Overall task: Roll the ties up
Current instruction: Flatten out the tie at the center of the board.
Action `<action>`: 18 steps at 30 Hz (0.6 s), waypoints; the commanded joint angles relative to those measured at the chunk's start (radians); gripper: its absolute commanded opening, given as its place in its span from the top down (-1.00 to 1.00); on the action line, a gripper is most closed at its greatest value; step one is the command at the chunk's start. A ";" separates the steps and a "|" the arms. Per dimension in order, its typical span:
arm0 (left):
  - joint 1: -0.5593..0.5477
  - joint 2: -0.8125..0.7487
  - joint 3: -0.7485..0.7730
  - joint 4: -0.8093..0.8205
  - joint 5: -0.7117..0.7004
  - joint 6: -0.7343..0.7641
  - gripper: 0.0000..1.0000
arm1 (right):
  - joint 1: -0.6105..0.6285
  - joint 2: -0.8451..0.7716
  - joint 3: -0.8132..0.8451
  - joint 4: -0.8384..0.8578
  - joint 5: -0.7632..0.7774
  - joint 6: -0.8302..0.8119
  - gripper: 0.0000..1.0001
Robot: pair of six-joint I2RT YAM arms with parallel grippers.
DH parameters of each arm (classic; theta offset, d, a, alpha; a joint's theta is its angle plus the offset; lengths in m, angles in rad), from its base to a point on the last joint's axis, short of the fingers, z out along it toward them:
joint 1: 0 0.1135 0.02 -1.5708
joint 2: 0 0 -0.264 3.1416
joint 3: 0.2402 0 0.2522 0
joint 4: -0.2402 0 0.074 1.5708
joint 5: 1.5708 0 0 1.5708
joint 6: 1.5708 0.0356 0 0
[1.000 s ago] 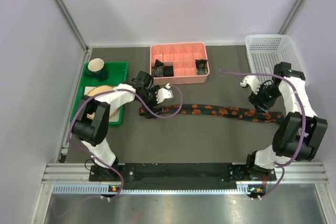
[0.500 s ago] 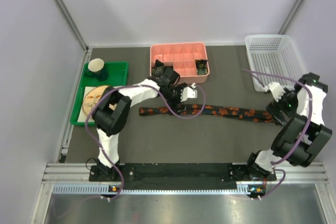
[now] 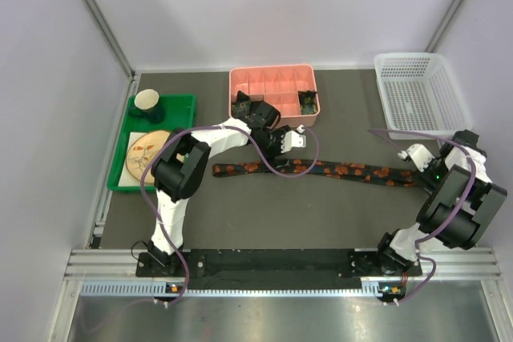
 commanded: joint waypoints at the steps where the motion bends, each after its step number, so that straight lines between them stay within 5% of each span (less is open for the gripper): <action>1: -0.001 0.006 0.015 -0.007 -0.001 -0.009 -0.90 | -0.004 -0.005 0.067 0.042 0.005 0.026 0.11; 4: -0.001 0.009 0.013 0.001 -0.002 -0.009 -0.90 | -0.001 -0.025 0.056 0.068 0.008 0.015 0.69; 9: -0.001 0.012 0.011 0.009 0.021 -0.009 -0.93 | 0.001 -0.074 0.062 0.039 -0.036 -0.014 0.96; 11: -0.001 0.013 0.016 0.009 0.039 -0.009 -0.97 | 0.002 -0.085 0.069 -0.037 -0.044 -0.032 0.69; 12: -0.004 0.018 0.018 0.007 0.041 -0.007 -0.97 | 0.002 -0.088 0.073 -0.071 -0.064 -0.048 0.03; 14: -0.002 0.020 0.025 0.001 0.041 -0.003 -0.97 | 0.001 -0.100 0.058 -0.114 -0.064 -0.071 -0.70; 18: -0.002 0.020 0.027 -0.008 0.032 0.007 -0.97 | 0.011 -0.105 -0.019 -0.033 -0.055 -0.065 -0.58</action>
